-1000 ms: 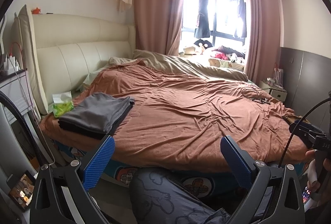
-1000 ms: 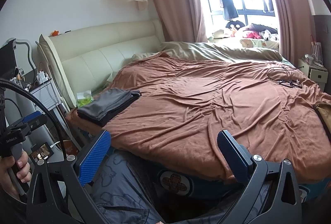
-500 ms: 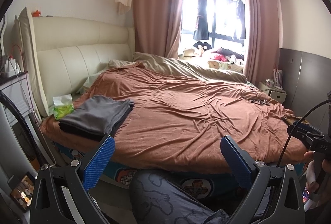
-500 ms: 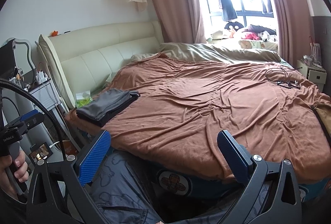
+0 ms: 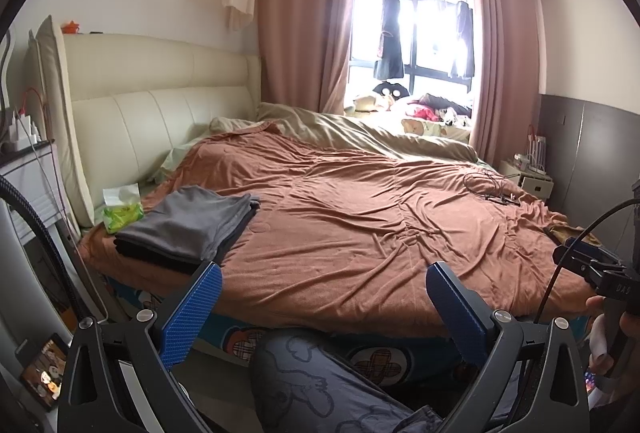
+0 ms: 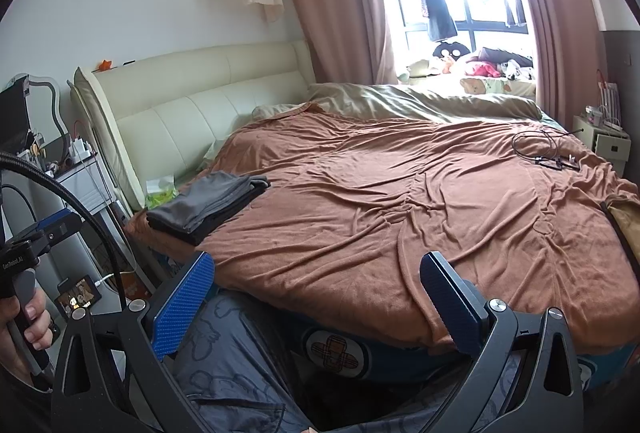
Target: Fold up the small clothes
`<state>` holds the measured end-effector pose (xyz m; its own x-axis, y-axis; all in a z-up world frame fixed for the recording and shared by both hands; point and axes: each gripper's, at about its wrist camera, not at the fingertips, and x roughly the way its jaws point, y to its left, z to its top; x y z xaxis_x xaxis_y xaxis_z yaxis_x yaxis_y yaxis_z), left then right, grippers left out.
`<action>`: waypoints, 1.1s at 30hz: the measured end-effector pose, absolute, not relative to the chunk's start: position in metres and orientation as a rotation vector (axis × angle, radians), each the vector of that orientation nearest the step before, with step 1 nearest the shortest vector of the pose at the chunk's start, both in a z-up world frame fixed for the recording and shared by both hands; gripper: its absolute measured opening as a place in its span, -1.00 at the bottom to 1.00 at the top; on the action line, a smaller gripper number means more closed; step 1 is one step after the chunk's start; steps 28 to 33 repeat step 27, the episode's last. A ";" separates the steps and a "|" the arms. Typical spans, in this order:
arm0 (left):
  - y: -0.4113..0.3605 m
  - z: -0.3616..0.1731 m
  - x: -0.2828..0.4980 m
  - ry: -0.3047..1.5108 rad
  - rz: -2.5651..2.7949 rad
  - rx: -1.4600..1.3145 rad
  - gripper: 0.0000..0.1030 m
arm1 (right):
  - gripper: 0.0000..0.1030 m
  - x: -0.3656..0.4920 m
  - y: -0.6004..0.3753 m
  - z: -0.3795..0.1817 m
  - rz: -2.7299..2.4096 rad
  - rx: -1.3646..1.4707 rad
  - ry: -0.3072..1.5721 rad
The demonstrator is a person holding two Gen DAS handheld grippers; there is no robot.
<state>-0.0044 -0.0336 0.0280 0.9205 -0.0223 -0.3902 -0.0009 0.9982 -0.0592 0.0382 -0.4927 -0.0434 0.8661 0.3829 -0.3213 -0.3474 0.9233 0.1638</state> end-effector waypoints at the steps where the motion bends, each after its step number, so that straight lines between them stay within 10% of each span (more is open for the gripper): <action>1: -0.034 0.029 -0.005 0.401 -0.011 -0.056 0.99 | 1.00 0.038 -0.493 -0.043 0.382 0.103 0.357; 33: -0.043 0.034 -0.009 0.366 -0.015 -0.049 0.99 | 1.00 0.039 -0.493 -0.046 0.372 0.104 0.359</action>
